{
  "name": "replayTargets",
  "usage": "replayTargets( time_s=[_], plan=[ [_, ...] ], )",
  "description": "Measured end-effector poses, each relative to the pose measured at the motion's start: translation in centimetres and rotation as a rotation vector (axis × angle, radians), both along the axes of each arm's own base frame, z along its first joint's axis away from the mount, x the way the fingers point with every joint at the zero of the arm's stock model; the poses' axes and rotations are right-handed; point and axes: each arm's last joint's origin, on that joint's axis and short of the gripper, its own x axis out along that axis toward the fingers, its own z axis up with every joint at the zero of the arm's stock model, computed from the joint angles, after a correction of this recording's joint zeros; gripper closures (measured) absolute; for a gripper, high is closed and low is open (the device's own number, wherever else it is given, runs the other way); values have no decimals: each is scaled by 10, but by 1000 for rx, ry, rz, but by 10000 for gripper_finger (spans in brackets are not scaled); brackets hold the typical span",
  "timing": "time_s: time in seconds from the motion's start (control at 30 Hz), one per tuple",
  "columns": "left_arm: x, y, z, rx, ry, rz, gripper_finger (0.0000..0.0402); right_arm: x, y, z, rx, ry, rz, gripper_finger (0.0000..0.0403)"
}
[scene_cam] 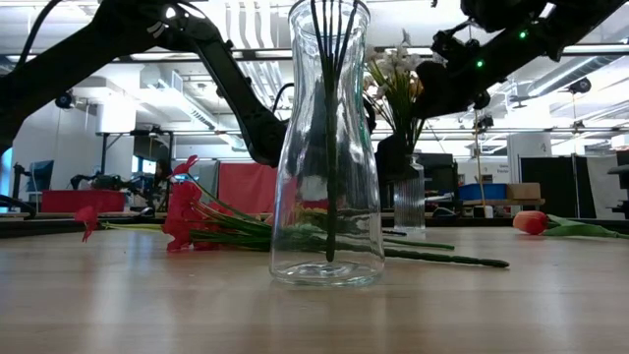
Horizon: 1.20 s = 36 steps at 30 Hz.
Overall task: Sort flowers into vase by color
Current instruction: Put the left orange flower into the bottom transparent vase
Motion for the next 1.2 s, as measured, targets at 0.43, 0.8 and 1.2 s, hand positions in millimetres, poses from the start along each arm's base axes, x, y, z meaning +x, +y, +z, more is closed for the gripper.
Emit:
replayTargets(
  time_s=[0.43,0.8,1.2],
  plan=[
    [0,0,0,-9,-4,2,108,-7,5,10,64,11,18,129],
    [-1,-1,1,-45,47,-3,66,-23,13,16,148,-9,34,110],
    [-11,-6,31,-107,212,-78,66,-37,21,14,334,-35,67,112]
  ],
)
